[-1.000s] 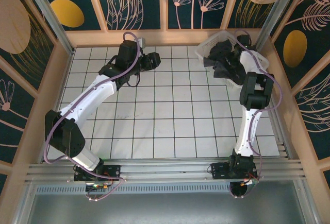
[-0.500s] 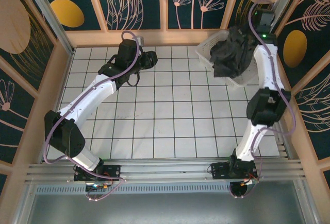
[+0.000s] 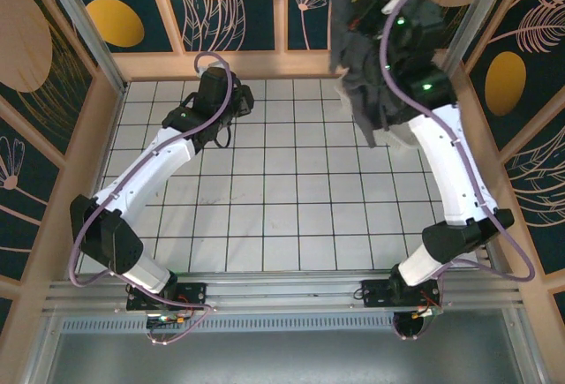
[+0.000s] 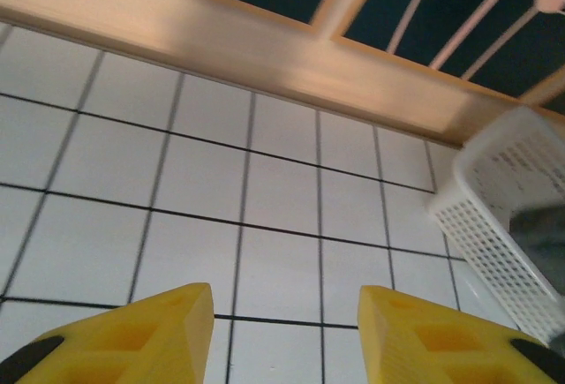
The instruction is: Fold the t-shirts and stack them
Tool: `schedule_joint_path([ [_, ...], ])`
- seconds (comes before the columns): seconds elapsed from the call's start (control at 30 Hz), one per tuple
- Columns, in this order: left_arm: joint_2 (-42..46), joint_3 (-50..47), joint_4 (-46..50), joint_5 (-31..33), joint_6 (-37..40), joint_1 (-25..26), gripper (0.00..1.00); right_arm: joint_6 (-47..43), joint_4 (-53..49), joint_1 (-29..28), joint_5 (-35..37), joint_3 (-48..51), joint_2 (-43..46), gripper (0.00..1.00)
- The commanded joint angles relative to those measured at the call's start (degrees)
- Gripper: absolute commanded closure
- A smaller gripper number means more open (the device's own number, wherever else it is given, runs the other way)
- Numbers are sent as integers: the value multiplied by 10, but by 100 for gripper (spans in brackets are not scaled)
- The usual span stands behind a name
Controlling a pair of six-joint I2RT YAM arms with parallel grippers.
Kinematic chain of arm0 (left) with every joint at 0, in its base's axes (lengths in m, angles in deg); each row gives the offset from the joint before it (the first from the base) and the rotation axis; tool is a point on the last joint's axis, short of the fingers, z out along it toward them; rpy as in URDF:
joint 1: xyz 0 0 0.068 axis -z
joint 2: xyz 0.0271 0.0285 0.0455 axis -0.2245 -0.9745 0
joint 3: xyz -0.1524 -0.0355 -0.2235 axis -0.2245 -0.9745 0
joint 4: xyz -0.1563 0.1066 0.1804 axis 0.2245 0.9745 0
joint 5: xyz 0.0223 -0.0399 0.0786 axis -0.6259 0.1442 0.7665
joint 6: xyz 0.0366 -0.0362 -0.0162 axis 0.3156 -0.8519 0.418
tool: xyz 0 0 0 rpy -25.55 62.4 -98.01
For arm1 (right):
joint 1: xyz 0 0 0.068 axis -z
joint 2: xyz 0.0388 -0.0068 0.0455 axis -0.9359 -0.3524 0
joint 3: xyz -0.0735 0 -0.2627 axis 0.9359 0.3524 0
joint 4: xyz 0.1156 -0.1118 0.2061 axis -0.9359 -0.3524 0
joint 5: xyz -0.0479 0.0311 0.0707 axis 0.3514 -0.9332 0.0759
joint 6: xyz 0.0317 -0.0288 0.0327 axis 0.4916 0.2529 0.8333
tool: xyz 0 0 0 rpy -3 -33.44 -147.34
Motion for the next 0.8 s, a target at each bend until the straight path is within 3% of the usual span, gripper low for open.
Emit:
schedule_joint_path([
  [0.0, 42, 9, 53, 108, -28, 1, 49, -7, 38, -79, 46, -10, -19, 100],
  [0.1, 76, 4, 80, 187, -47, 1, 44, 29, 36, -146, 37, 12, -70, 100],
  [0.23, 132, -23, 91, 250, -59, 1, 40, 90, -37, -181, -108, -83, -217, 99],
  [0.33, 161, -48, 103, 260, -66, 1, 38, 111, -168, -183, -232, -259, -366, 61],
  [0.43, 175, -84, 117, 234, -74, 1, 36, 90, -266, -184, -248, -368, -437, 47],
  [0.5, 181, -114, 119, 200, -79, 1, 36, 75, -261, -182, -230, -319, -412, 44],
  [0.63, 179, -179, 128, 138, -100, -1, 36, 74, -156, -160, -195, -68, -278, 44],
  [0.77, 144, -223, 125, 59, -111, -8, 34, 74, -129, -124, -147, 124, -168, 44],
])
